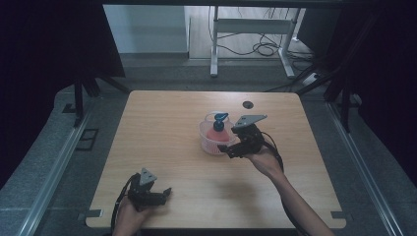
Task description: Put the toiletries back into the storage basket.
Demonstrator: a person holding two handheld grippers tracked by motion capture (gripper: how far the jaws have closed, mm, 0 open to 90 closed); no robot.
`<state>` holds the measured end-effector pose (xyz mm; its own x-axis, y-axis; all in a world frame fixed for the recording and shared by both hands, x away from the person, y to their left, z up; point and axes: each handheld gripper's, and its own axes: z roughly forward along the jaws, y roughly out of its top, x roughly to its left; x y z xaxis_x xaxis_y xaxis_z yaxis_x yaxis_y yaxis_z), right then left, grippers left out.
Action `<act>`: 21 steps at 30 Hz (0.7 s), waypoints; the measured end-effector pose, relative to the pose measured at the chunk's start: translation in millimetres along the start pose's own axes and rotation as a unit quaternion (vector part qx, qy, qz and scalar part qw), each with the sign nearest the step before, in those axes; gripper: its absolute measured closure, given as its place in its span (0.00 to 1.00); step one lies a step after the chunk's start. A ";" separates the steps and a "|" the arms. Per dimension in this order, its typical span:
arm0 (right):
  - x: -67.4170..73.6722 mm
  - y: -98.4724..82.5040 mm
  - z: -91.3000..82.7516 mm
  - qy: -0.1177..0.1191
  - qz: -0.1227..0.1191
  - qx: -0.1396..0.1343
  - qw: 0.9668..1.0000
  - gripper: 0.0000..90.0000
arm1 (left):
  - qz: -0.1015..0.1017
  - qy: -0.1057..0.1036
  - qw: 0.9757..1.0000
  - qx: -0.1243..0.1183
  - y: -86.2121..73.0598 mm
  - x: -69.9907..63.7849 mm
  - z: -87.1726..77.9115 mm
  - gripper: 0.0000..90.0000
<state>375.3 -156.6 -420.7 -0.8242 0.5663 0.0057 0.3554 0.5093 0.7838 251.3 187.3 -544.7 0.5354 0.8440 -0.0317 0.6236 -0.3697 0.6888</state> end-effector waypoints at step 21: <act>5.1 -31.6 -23.4 -0.001 -0.002 0.005 1.000 0.12 | 0.001 0.000 1.000 0.000 0.1 0.1 0.0 0.13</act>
<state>349.5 -184.9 -430.9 -0.8240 0.5665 0.0012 0.3567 0.5171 0.7781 251.4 187.3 -544.6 0.5361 0.8437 -0.0296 0.6230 -0.3717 0.6882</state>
